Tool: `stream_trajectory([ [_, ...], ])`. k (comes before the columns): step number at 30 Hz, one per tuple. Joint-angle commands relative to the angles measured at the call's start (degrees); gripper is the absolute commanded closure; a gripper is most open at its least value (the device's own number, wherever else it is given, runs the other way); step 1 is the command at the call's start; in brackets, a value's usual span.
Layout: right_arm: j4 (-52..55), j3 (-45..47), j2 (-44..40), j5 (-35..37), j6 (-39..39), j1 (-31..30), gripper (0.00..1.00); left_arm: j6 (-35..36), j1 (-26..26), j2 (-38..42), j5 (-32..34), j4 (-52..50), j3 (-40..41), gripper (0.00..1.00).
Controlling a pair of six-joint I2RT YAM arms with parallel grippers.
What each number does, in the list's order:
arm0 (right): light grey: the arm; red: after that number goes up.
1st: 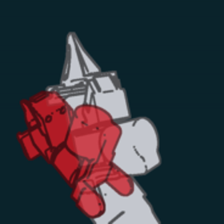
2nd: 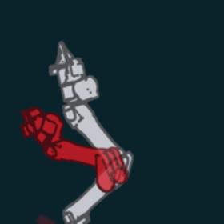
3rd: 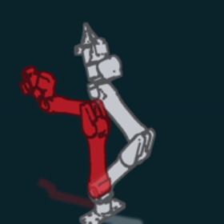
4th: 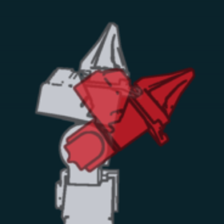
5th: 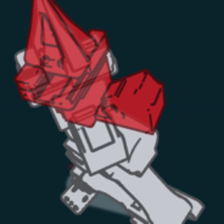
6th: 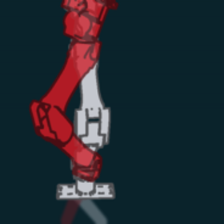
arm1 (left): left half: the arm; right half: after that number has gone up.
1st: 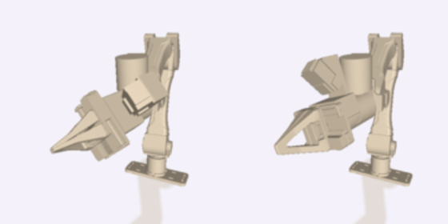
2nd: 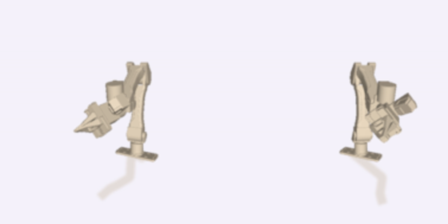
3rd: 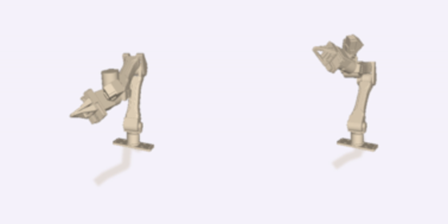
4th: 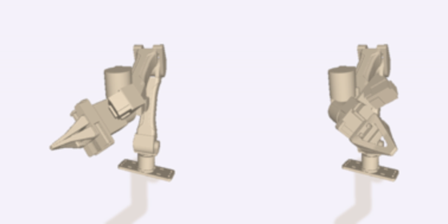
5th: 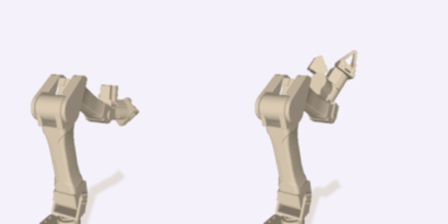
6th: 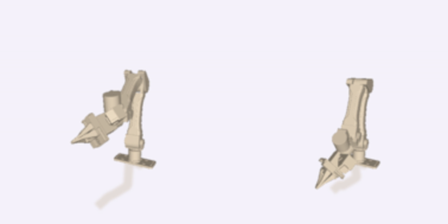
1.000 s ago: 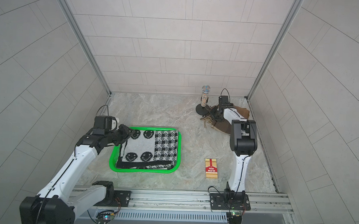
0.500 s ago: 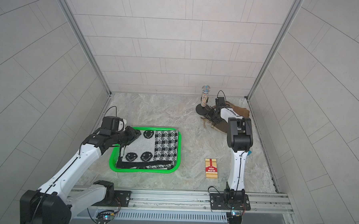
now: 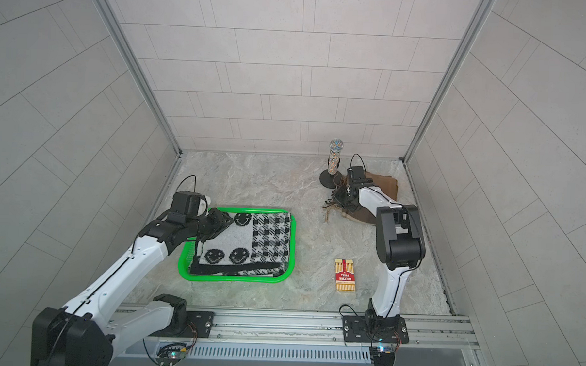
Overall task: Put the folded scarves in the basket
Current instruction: Adjust the scarf at the center of the board.
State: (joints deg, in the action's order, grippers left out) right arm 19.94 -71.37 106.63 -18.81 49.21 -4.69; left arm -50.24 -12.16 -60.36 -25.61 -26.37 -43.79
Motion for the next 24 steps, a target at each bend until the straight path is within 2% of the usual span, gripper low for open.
stream_trajectory([
  [1,-0.9,4.9,-4.9,0.9,0.6,-2.2,1.00,-0.6,-1.0,1.1,1.1,0.7,0.8,0.71],
  [11,-1.5,15.5,-14.6,-1.6,-1.1,-9.6,1.00,-1.3,-3.7,1.2,1.8,1.3,-0.2,0.71],
  [19,4.0,18.6,-17.8,-3.5,-10.1,-12.9,1.00,-0.5,-7.3,-2.3,3.4,2.0,-3.8,0.70],
  [24,5.8,22.4,-21.9,-2.0,-11.9,-13.6,1.00,-0.8,-8.9,-4.0,4.4,3.1,-4.9,0.70],
])
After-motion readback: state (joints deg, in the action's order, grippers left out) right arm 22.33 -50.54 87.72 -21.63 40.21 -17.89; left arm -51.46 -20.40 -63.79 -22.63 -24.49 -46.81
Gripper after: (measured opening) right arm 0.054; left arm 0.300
